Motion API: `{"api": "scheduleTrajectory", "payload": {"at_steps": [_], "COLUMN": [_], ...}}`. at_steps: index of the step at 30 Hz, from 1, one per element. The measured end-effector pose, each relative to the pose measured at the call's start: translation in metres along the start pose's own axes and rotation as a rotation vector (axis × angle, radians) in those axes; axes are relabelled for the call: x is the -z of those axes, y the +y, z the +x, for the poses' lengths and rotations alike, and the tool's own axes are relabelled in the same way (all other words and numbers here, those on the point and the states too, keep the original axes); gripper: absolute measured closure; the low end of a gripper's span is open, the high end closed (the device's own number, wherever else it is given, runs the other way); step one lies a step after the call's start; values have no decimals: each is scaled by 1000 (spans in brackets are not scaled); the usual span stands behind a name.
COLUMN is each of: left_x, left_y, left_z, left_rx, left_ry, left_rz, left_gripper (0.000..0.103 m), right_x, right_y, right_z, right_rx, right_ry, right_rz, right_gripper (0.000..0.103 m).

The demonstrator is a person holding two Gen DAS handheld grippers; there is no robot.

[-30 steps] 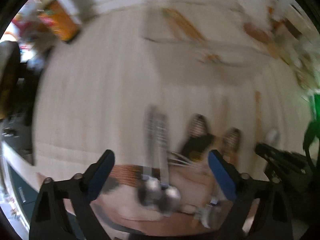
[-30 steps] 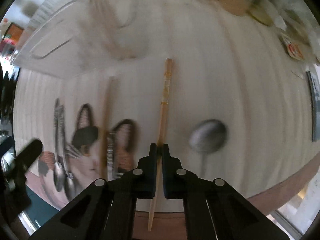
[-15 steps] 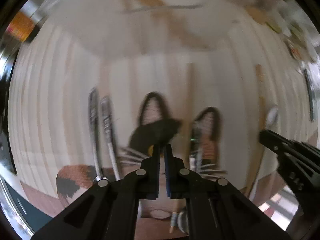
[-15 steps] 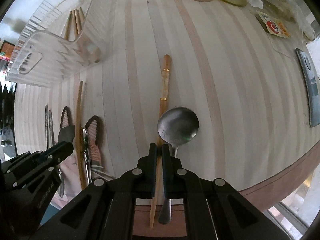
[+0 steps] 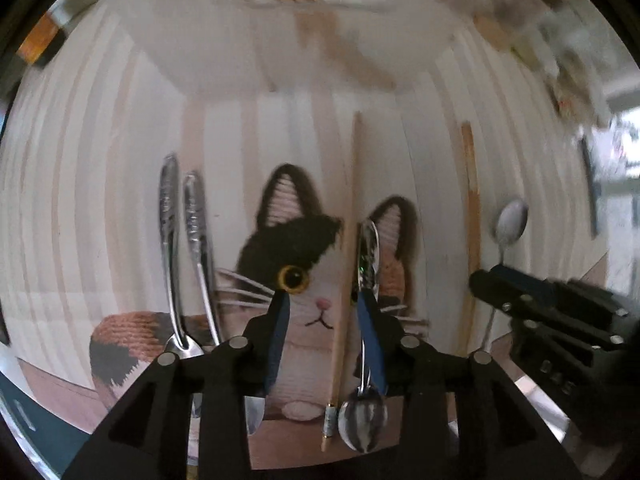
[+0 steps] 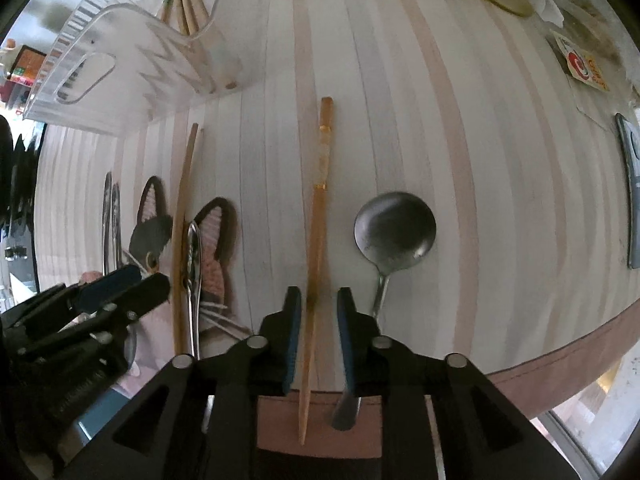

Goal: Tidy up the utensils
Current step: 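Lower the left gripper and grasp a wooden chopstick on the cat mat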

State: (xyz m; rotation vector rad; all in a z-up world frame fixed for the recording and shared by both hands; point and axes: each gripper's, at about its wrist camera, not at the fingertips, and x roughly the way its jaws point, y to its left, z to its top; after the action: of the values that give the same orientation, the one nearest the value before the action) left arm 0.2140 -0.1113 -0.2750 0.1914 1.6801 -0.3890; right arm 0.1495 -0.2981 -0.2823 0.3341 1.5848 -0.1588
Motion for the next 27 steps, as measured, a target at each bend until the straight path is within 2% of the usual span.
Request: {"api": "scheduleTrajectory", "payload": {"at_steps": [2, 3, 4, 5, 7, 11, 14, 17, 18, 20, 24, 27], "left_x": [4, 5, 6, 6, 7, 13, 15, 18, 15, 14, 20, 26], "left_y": [-6, -9, -10, -13, -12, 25, 41, 47, 40, 27, 2, -5], "left_z": [3, 4, 4, 5, 10, 9, 10, 12, 12, 16, 17, 17], "left_rx": [-43, -59, -70, -65, -54, -38, -20, -26, -30, -38, -41, -73], "left_ry": [-14, -25, -33, -33, -33, -23, -9, -7, -9, -11, 16, 4], "left_rz": [32, 44, 47, 39, 0, -111, -129, -124, -123, -106, -40, -22], "left_gripper": [72, 75, 84, 98, 99, 99, 99, 98, 96, 92, 68, 67], "right_x": [-1, -3, -2, -1, 3, 13, 19, 21, 19, 18, 22, 28], "right_y": [1, -4, -6, -7, -9, -11, -8, 1, 9, 14, 13, 18], "right_z": [0, -1, -1, -1, 1, -1, -1, 1, 5, 5, 7, 10], "right_rx": [2, 3, 4, 1, 11, 19, 42, 80, 95, 103, 106, 119], "right_ry": [4, 6, 9, 4, 8, 22, 19, 5, -2, -9, 20, 38], "right_rz": [4, 8, 12, 16, 15, 4, -20, -24, -34, -49, -88, -117], "right_gripper": [83, 82, 82, 82, 82, 82, 83, 90, 96, 96, 96, 96]}}
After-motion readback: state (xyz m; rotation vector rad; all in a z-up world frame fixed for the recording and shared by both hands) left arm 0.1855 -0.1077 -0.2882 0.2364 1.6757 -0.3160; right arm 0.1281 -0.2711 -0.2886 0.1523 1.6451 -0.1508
